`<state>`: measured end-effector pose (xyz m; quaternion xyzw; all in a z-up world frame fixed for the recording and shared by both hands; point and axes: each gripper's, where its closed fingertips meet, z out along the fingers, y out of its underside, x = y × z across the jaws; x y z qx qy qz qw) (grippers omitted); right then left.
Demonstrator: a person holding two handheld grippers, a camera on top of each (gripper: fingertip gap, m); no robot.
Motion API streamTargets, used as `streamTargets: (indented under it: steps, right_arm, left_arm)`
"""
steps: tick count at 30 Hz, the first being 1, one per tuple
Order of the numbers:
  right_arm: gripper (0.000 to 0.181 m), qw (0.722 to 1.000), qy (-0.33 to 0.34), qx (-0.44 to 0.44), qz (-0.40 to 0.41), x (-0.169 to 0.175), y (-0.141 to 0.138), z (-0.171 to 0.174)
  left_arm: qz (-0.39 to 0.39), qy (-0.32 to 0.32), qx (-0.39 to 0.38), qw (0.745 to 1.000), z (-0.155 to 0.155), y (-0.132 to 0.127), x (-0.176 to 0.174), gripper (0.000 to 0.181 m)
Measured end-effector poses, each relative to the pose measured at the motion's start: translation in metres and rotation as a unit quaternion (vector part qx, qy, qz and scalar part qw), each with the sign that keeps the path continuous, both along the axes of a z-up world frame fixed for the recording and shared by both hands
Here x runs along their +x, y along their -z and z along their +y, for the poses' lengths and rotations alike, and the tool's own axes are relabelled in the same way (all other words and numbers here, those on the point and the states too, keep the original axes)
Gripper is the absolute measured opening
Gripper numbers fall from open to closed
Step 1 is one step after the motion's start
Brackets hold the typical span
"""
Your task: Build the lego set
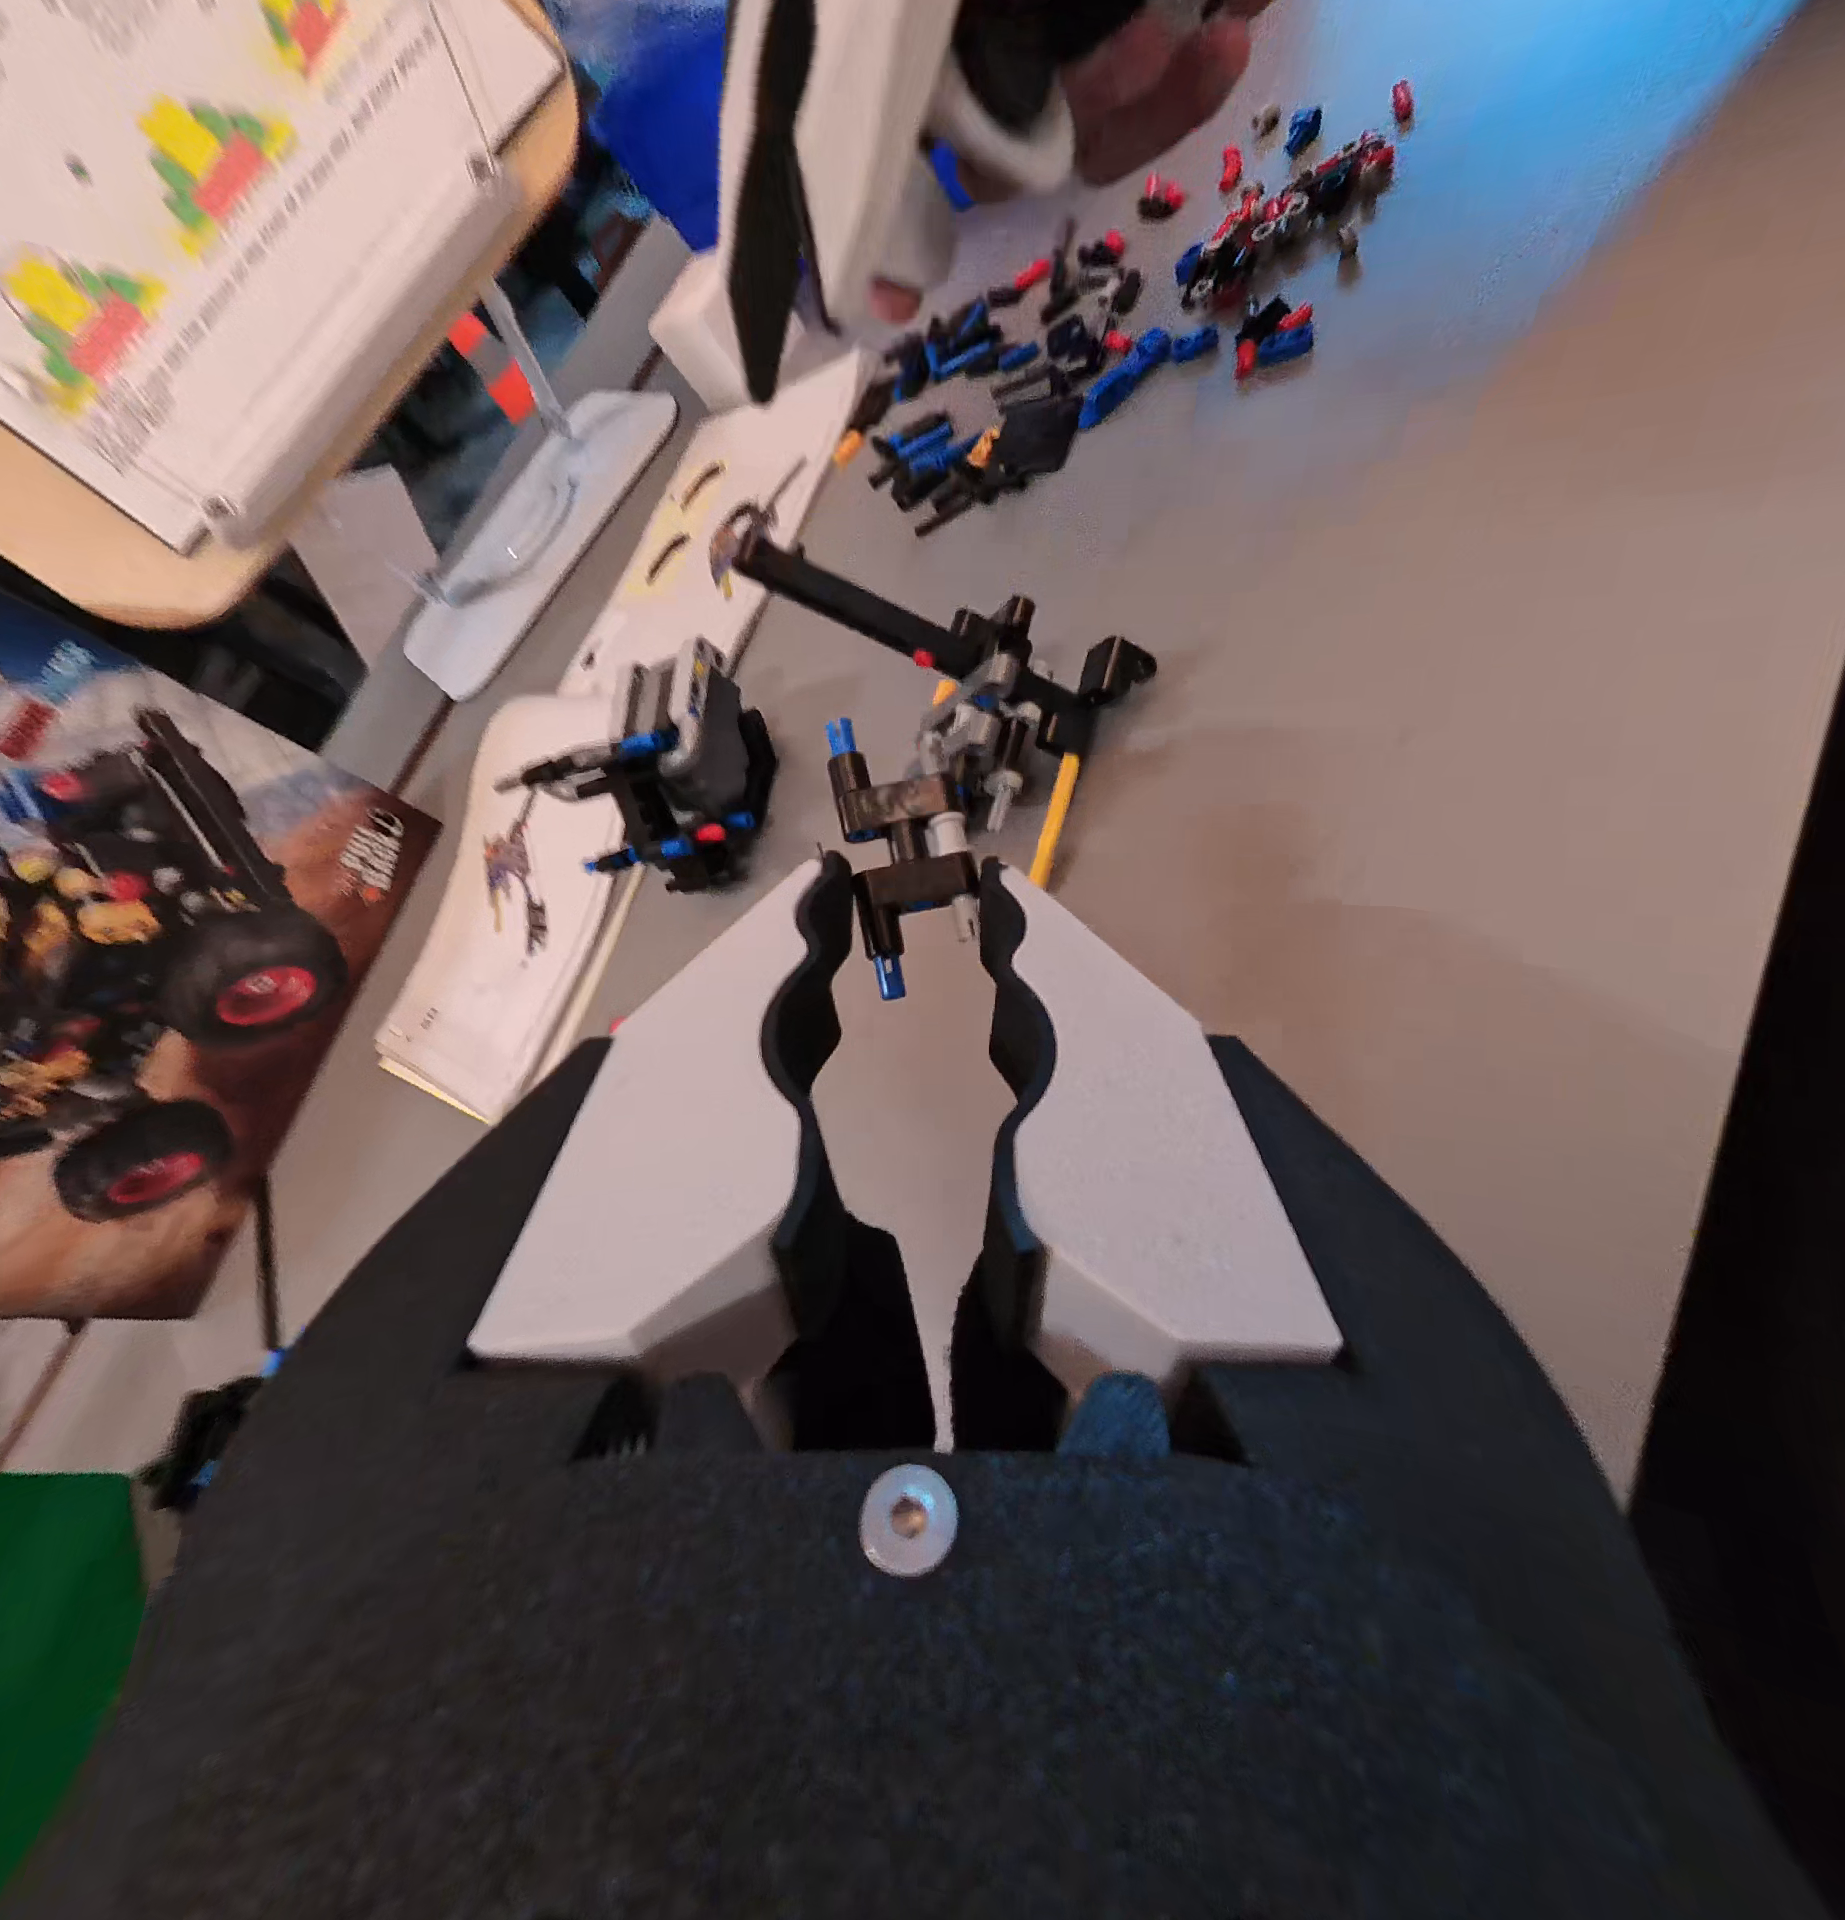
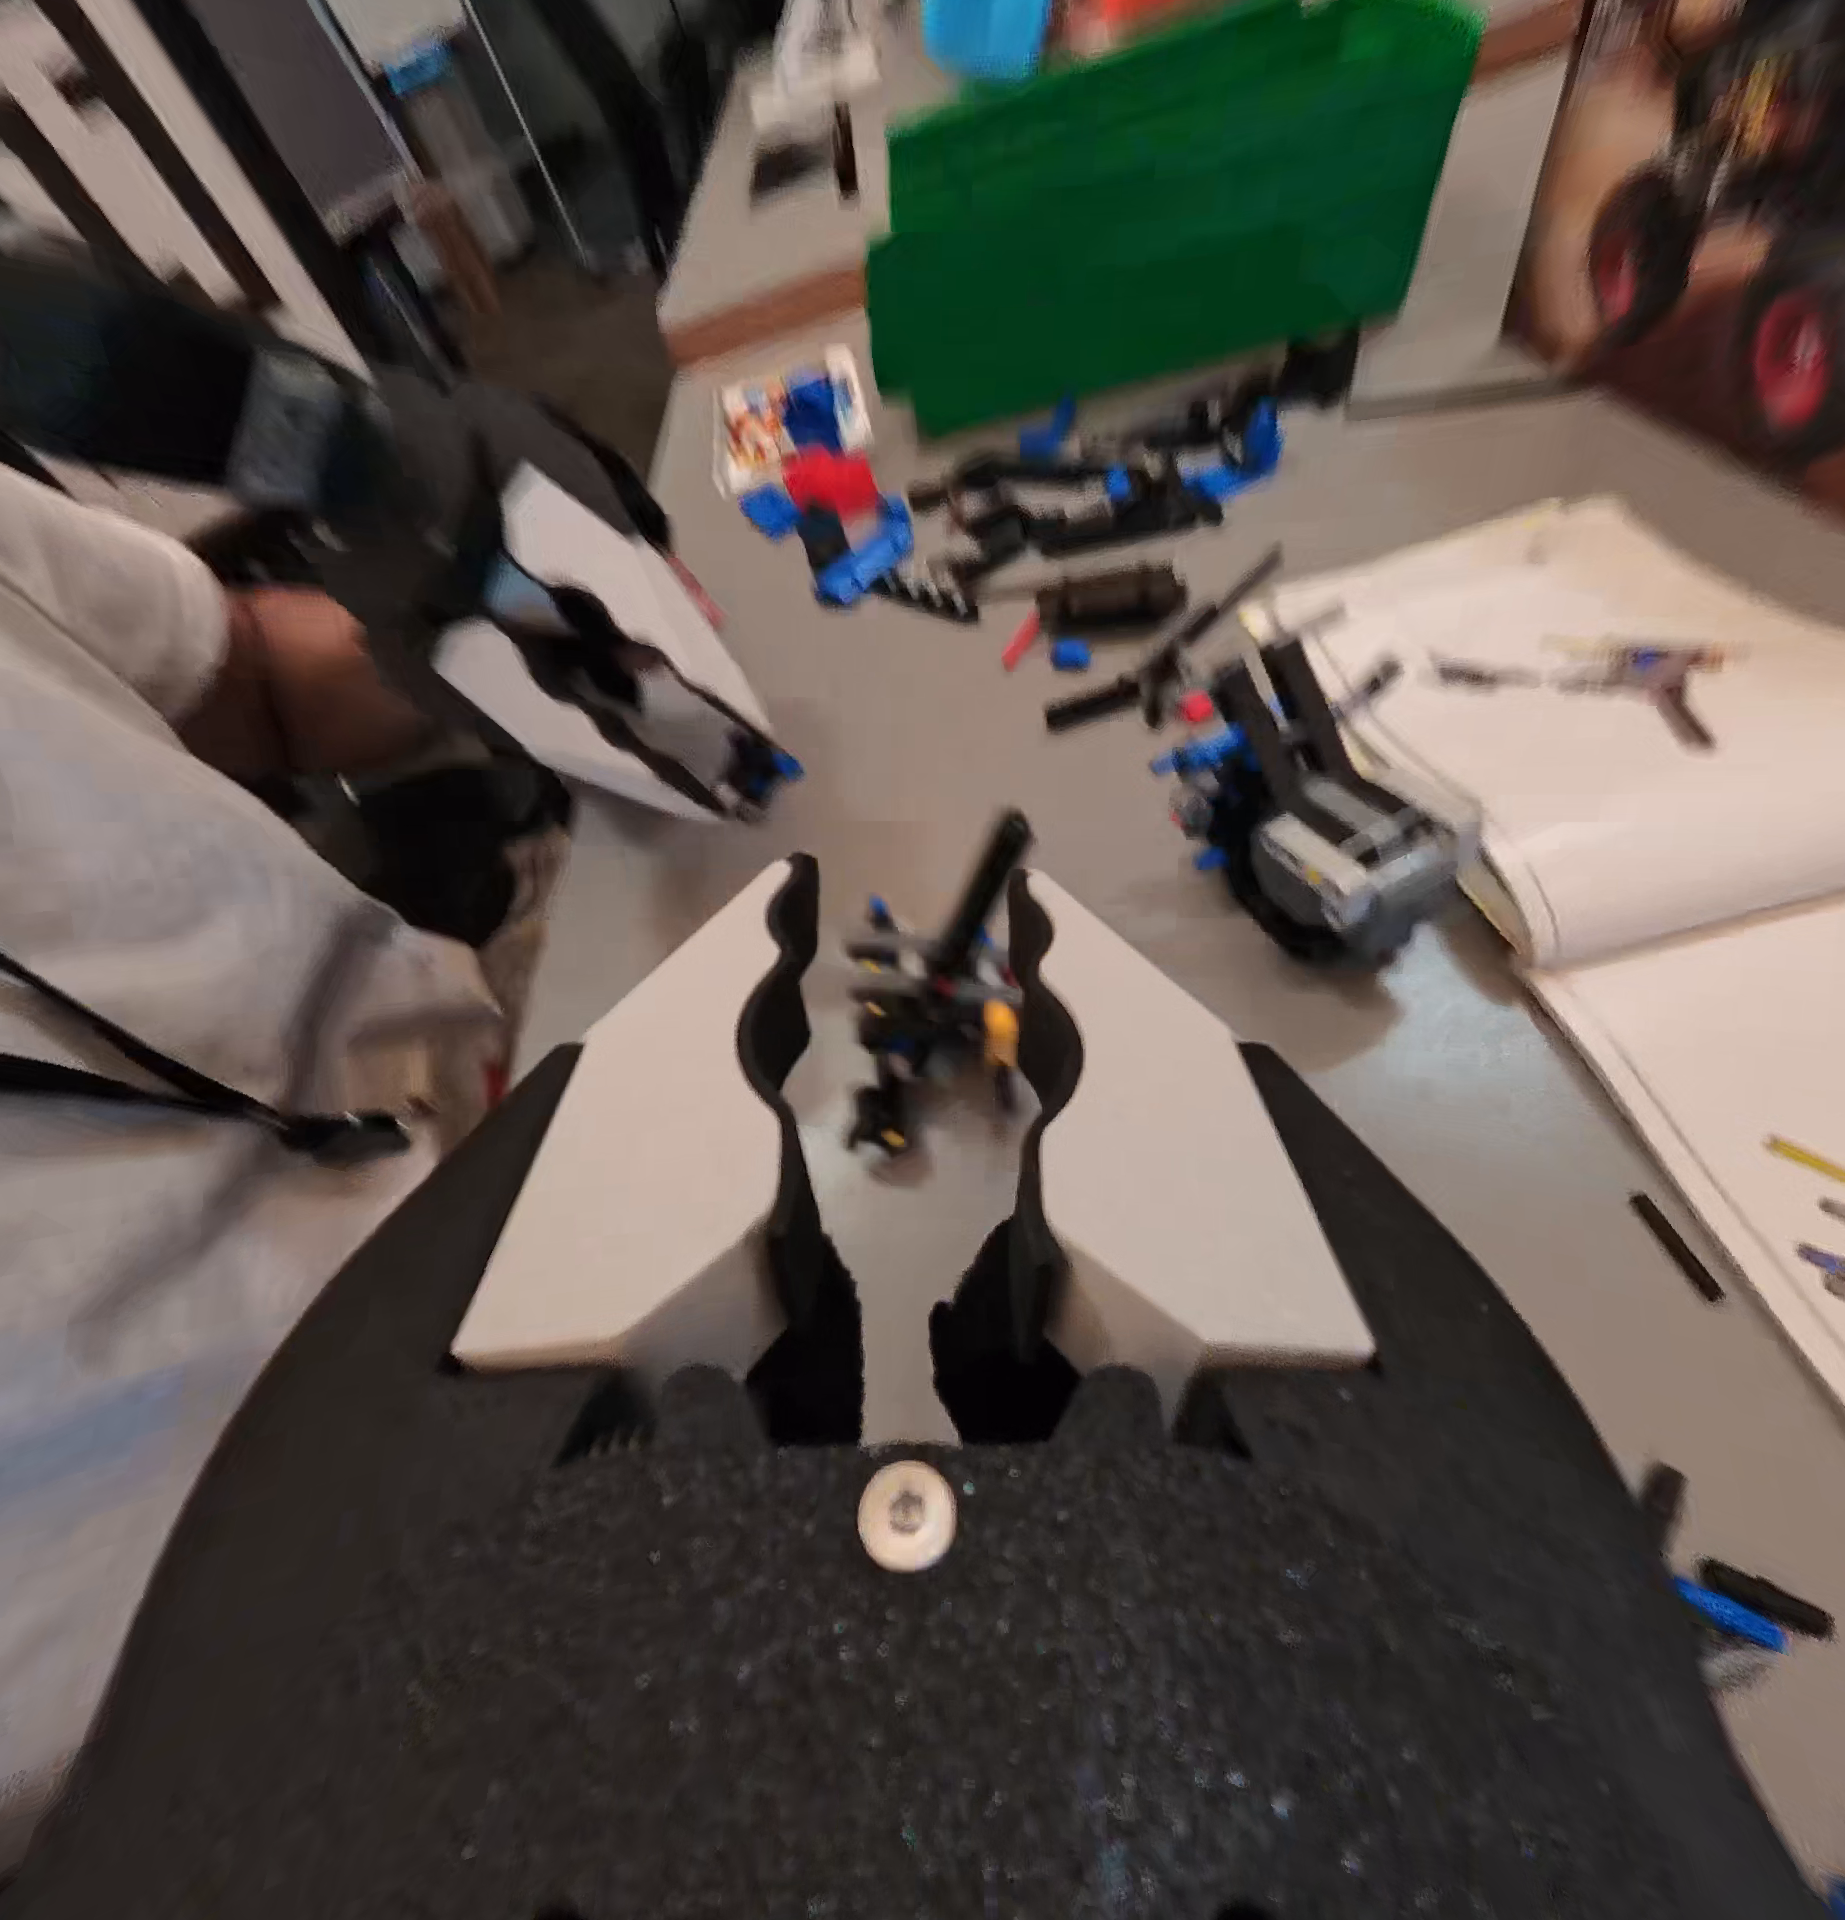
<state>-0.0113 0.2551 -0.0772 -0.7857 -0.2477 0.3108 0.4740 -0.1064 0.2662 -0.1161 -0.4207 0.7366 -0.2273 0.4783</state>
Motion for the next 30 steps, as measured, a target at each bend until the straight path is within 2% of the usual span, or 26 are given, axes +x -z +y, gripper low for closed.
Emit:
streamTargets:
  steps: [2,6,9,11,14,18,19,21,23,25,26,27,30]
  right_arm:
    - [0.031,1.000,0.000,0.018,0.020,-0.023,-0.021,-0.014]
    - [0.037,0.995,-0.007,-0.060,0.073,-0.065,-0.002,-0.022]
    - [0.030,0.984,-0.038,-0.085,0.154,-0.080,-0.002,-0.030]
    - [0.007,0.981,-0.045,-0.079,0.169,-0.084,-0.002,-0.034]
    - [0.006,0.977,-0.020,-0.081,0.194,-0.079,-0.003,-0.033]
    - [0.005,0.953,0.011,-0.115,0.281,-0.072,-0.002,-0.029]
    - [0.005,0.950,0.017,-0.120,0.289,-0.072,0.000,-0.029]
    - [0.006,0.953,0.025,-0.102,0.284,-0.073,0.003,-0.028]
    - [0.006,0.958,0.037,-0.086,0.270,-0.072,0.004,-0.028]
    - [0.006,0.956,0.025,-0.099,0.275,-0.077,0.004,-0.032]
    - [0.006,0.952,0.019,-0.113,0.285,-0.079,0.005,-0.034]
    - [0.005,0.947,0.016,-0.121,0.296,-0.081,0.005,-0.034]
    - [0.005,0.932,0.003,-0.153,0.328,-0.088,0.010,-0.031]
  left_arm:
    - [-0.023,0.017,0.040,0.999,-0.007,-0.010,0.005,0.022]
    - [-0.068,0.048,0.104,0.991,-0.028,-0.030,0.013,0.022]
    - [-0.077,0.061,0.124,0.987,-0.040,-0.034,0.016,0.022]
    - [-0.087,0.067,0.123,0.986,-0.046,-0.037,0.017,0.022]
    - [-0.101,0.053,0.096,0.989,-0.045,-0.040,0.018,0.022]
    - [-0.100,0.027,0.127,0.986,-0.040,-0.035,0.017,0.052]
    - [-0.095,0.021,0.133,0.986,-0.039,-0.032,0.018,0.052]
    - [-0.113,0.012,0.089,0.990,-0.037,-0.032,0.016,0.052]
    - [-0.123,-0.004,-0.008,0.992,-0.029,-0.033,0.012,0.046]
    - [-0.112,0.017,-0.081,0.990,-0.031,-0.028,0.007,0.050]
    - [-0.115,0.033,-0.068,0.991,-0.034,-0.027,0.004,0.054]
    - [-0.122,0.038,-0.020,0.992,-0.034,-0.026,0.001,0.053]
    - [-0.120,0.025,0.171,0.978,-0.033,-0.020,0.002,0.048]
